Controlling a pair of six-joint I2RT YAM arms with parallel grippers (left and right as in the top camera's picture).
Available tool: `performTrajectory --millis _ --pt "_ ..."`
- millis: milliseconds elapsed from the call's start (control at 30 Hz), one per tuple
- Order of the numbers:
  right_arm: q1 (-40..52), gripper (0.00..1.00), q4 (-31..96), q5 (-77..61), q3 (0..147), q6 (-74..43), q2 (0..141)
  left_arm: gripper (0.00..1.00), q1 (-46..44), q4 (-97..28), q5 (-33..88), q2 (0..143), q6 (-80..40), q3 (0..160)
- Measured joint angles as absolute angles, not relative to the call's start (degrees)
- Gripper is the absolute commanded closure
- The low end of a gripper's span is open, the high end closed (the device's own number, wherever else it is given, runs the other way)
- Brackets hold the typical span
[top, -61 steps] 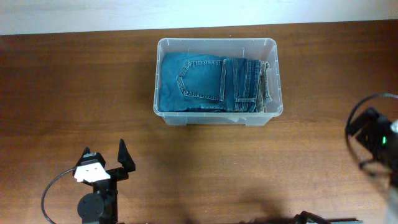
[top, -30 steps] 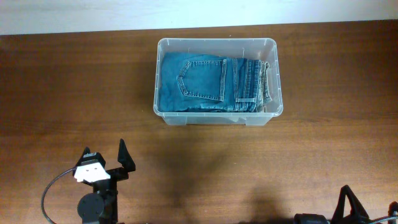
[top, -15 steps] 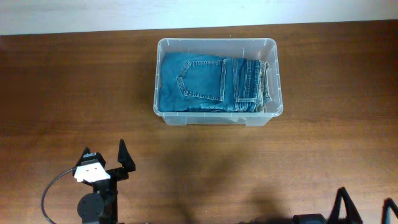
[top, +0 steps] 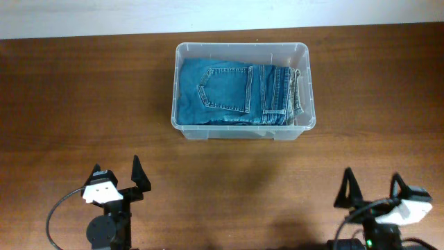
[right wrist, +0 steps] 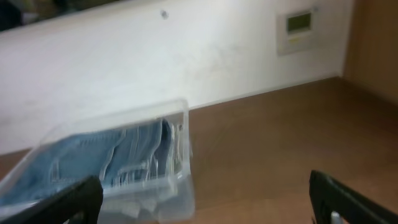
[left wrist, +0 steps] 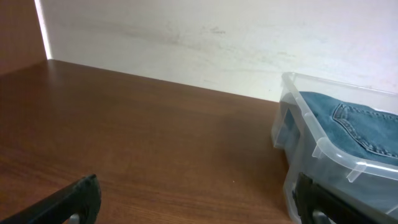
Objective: Pack container
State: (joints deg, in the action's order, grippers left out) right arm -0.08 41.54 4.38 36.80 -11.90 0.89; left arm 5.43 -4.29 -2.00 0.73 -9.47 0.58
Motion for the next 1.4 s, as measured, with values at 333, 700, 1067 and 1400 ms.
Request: performTrajectory --millis 333,700,1067,1400 --pt "0.0 0.02 11.1 1.3 19.3 -8.2 0.9 0.01 5.4 -4.3 -2.0 0.7 -9.5 0.6" --pt "0.0 0.02 -3.6 -1.5 7.7 -7.5 0.9 0.01 5.4 -4.3 -2.0 0.7 -9.5 0.6" --pt "0.0 0.02 -8.4 -2.3 2.3 -7.5 0.9 0.01 5.4 -4.3 -2.0 0.7 -9.5 0.6" --pt "0.0 0.02 -7.7 -2.5 0.7 -6.8 0.9 0.01 5.4 -4.3 -2.0 0.7 -9.5 0.6"
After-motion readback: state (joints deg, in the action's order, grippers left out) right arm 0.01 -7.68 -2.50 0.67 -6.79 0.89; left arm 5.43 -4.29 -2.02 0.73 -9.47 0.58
